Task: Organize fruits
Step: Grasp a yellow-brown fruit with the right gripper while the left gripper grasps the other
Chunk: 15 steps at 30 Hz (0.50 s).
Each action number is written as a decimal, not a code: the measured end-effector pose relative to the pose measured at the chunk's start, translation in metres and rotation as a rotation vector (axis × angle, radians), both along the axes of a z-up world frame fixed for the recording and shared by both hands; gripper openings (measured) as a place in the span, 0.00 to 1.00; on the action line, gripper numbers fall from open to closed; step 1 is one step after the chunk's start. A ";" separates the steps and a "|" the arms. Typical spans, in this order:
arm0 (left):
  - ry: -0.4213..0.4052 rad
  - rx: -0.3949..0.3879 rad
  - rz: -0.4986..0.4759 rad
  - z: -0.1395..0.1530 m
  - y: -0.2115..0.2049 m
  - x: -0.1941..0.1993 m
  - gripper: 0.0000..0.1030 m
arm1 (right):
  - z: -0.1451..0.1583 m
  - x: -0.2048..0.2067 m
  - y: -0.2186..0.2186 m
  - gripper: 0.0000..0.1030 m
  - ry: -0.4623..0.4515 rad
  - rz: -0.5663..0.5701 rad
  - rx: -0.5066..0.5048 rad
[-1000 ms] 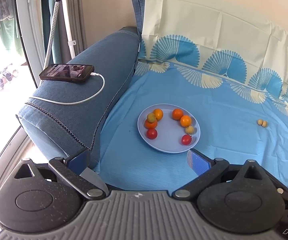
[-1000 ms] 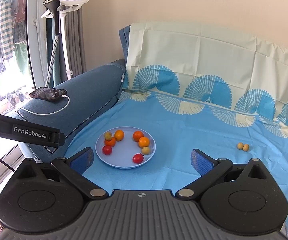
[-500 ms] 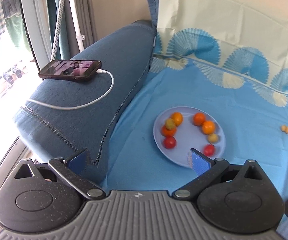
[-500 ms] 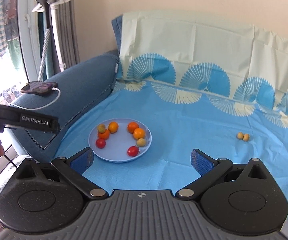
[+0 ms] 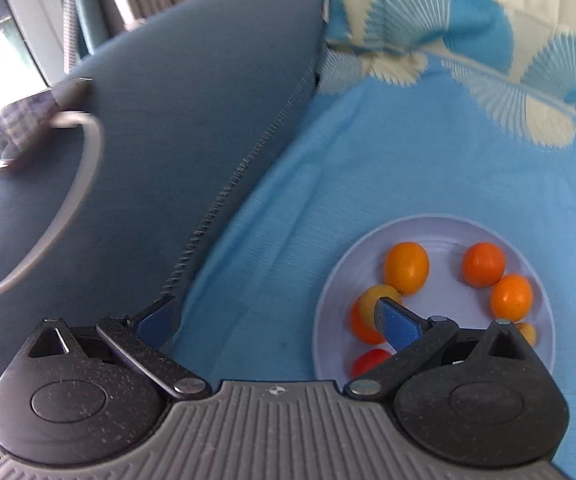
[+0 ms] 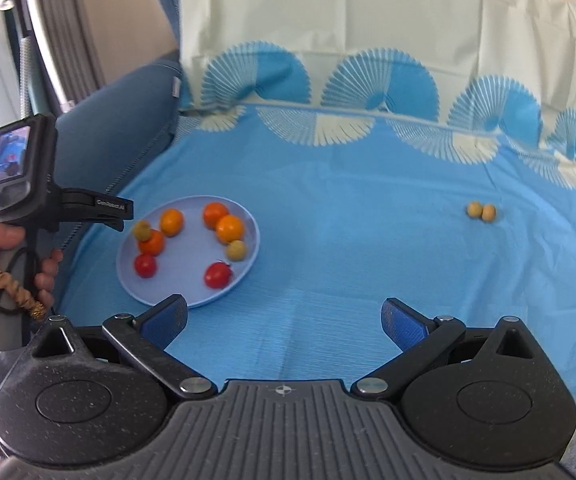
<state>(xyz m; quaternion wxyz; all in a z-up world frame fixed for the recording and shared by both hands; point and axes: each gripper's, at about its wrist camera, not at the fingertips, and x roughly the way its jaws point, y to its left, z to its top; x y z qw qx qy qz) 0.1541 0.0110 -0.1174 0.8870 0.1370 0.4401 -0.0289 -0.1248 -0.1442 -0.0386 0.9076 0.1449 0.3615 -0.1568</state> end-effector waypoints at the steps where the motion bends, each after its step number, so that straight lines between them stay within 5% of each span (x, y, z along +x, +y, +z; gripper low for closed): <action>1: -0.024 -0.013 0.001 0.000 -0.002 0.000 1.00 | -0.002 0.002 -0.003 0.99 0.003 -0.006 0.006; 6: 0.054 -0.032 -0.064 0.001 -0.019 -0.003 1.00 | -0.009 0.009 -0.018 0.99 0.004 -0.025 0.033; 15: 0.035 -0.042 -0.170 0.042 -0.042 -0.052 1.00 | -0.013 -0.002 -0.060 0.99 -0.047 -0.118 0.038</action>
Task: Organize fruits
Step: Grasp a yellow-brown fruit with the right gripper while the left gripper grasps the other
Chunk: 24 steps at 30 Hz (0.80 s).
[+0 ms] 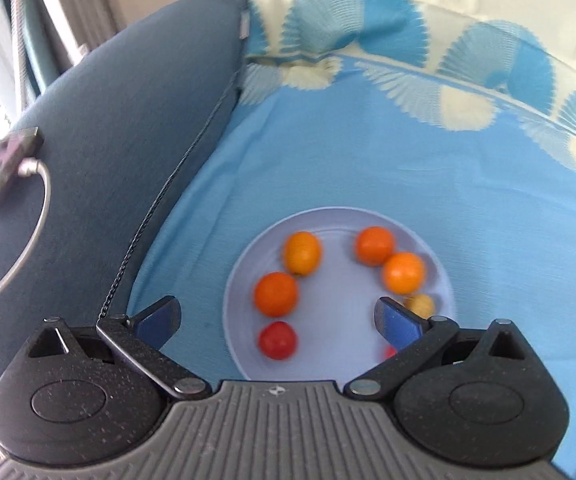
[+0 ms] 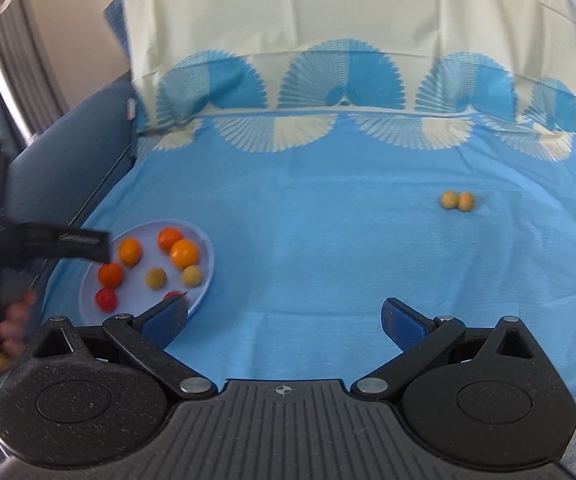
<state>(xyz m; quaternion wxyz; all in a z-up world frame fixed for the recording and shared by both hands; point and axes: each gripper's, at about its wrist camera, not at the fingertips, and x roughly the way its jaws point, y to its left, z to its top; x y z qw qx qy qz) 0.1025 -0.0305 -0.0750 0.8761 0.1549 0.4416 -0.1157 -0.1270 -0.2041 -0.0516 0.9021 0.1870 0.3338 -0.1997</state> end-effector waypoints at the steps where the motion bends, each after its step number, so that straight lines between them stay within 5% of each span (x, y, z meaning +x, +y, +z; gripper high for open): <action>1: -0.008 0.001 -0.020 0.006 -0.008 -0.005 1.00 | -0.001 -0.003 -0.007 0.99 -0.005 -0.021 -0.008; 7: -0.015 -0.039 -0.182 0.024 -0.087 -0.033 1.00 | -0.005 -0.022 -0.077 0.99 -0.037 -0.160 -0.072; 13: 0.022 -0.050 -0.407 -0.003 -0.206 -0.047 1.00 | -0.029 -0.024 -0.168 0.99 -0.026 -0.234 -0.197; 19: -0.013 0.011 -0.687 -0.050 -0.313 -0.053 1.00 | -0.088 0.006 -0.249 0.88 0.032 0.022 -0.312; 24: 0.020 0.041 -0.740 -0.080 -0.358 -0.045 1.00 | -0.128 0.049 -0.289 0.72 0.054 0.221 -0.274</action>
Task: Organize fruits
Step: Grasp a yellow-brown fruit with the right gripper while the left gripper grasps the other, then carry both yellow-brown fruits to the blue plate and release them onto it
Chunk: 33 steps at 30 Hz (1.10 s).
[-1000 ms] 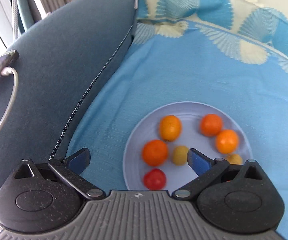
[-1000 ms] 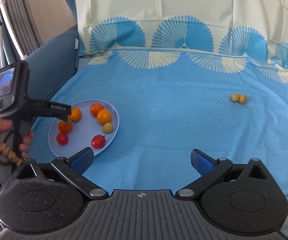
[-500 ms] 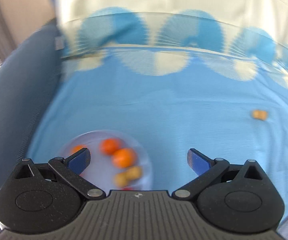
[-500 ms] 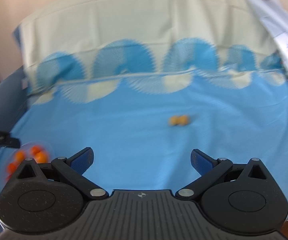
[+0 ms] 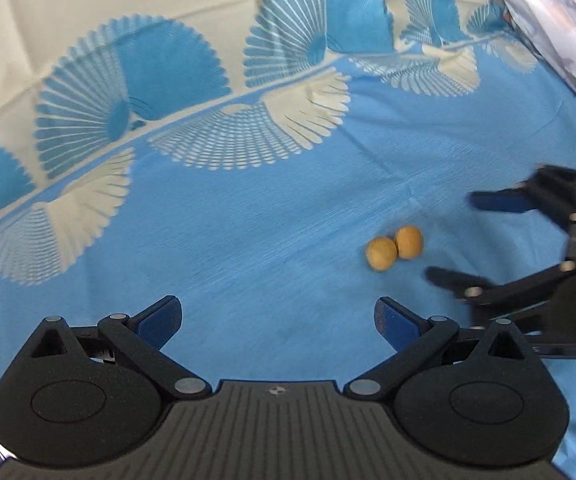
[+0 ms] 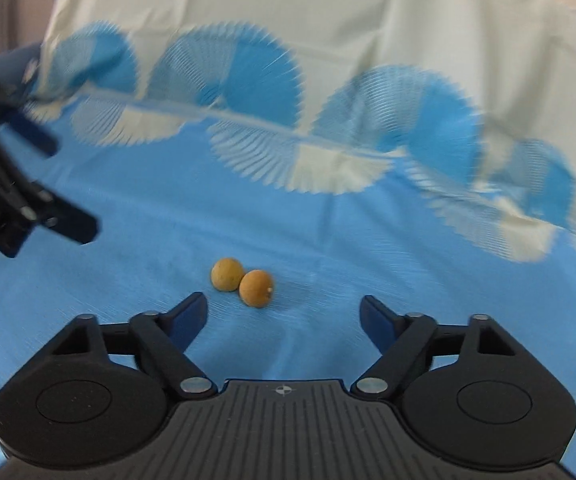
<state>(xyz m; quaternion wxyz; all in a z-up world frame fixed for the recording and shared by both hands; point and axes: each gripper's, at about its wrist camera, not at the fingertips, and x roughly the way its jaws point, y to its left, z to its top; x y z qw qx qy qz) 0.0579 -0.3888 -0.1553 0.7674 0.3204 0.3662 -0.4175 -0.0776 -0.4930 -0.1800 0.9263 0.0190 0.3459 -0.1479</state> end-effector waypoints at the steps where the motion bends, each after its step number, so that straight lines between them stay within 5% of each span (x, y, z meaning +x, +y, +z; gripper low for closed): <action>1: 0.010 0.004 -0.006 -0.005 -0.007 0.005 1.00 | -0.007 0.009 -0.004 0.69 0.006 0.021 0.017; 2: 0.018 0.009 -0.014 -0.010 -0.013 0.005 1.00 | -0.013 0.016 -0.007 0.66 0.011 0.036 0.033; 6: 0.042 0.021 -0.063 -0.025 -0.032 0.012 1.00 | -0.027 0.025 -0.014 0.25 -0.016 0.060 0.057; 11: 0.080 0.009 -0.123 -0.041 -0.057 0.000 0.99 | -0.022 -0.004 -0.027 0.26 -0.026 -0.077 0.049; 13: 0.107 0.001 -0.134 -0.046 -0.067 -0.006 0.91 | -0.020 -0.021 -0.035 0.26 -0.033 -0.137 0.060; 15: 0.143 0.012 -0.136 -0.052 -0.078 -0.011 0.58 | -0.022 -0.033 -0.039 0.26 -0.029 -0.172 0.072; 17: 0.160 0.011 -0.135 -0.056 -0.085 -0.016 0.43 | -0.027 -0.040 -0.041 0.26 -0.020 -0.196 0.077; 18: 0.154 0.002 -0.146 -0.057 -0.086 -0.019 0.24 | -0.029 -0.042 -0.042 0.26 -0.026 -0.205 0.083; 24: 0.155 -0.037 -0.091 -0.029 -0.063 -0.030 0.24 | -0.022 -0.050 -0.034 0.26 -0.071 -0.322 0.133; 33: 0.172 -0.055 0.160 0.057 0.093 -0.062 0.24 | 0.057 -0.097 0.069 0.26 -0.206 -0.410 0.245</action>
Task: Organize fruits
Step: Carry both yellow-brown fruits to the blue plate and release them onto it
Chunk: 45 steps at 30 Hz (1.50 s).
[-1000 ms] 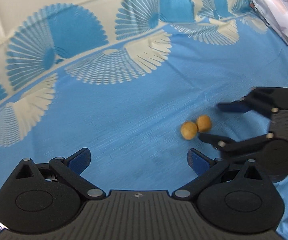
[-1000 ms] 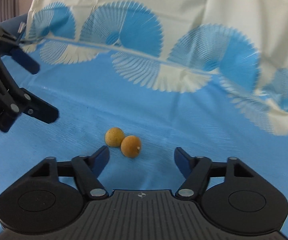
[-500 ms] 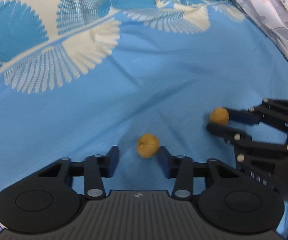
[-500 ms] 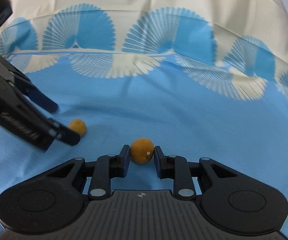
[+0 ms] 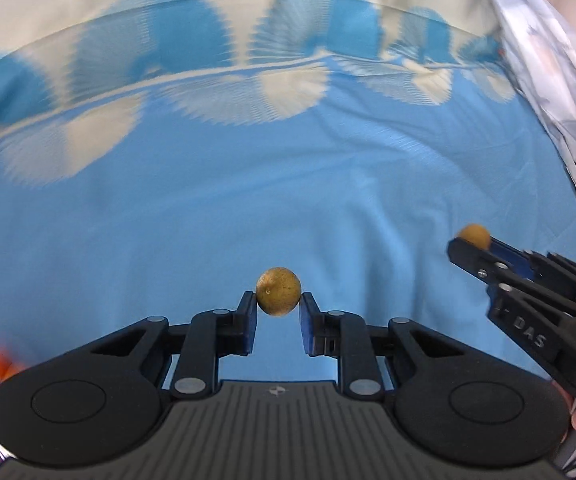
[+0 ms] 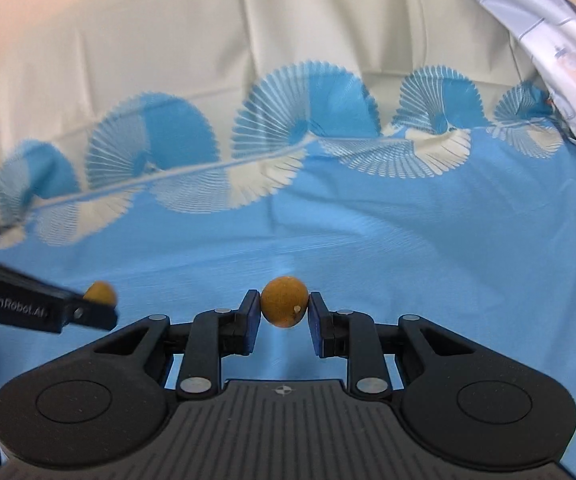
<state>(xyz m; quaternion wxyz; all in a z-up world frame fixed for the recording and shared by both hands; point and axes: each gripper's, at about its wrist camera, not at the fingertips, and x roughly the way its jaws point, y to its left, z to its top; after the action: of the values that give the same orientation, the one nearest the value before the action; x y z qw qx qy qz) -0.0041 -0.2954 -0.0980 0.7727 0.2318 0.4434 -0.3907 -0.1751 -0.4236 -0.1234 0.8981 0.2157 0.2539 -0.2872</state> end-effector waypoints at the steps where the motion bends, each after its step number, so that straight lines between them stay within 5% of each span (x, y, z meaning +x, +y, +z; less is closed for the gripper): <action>1: -0.003 0.006 0.030 0.009 0.020 -0.005 0.24 | 0.010 -0.005 0.017 0.26 -0.004 0.018 0.010; 11: -0.013 0.004 0.254 0.069 0.204 -0.049 0.24 | 0.082 -0.019 0.175 0.26 -0.008 0.290 0.071; 20: -0.042 -0.039 0.378 0.090 0.303 -0.064 0.24 | 0.109 -0.011 0.275 0.26 0.029 0.473 0.006; 33: -0.062 -0.106 0.487 0.100 0.350 -0.046 0.24 | 0.125 0.003 0.316 0.26 0.070 0.532 -0.079; 45: -0.037 -0.086 0.536 0.082 0.343 0.015 0.24 | 0.108 0.058 0.315 0.26 0.104 0.560 -0.060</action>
<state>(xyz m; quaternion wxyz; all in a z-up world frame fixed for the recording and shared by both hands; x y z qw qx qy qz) 0.0108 0.0479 -0.0160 0.8656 0.0805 0.4576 -0.1865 -0.1171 -0.1089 -0.0152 0.9342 0.0956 0.3405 -0.0459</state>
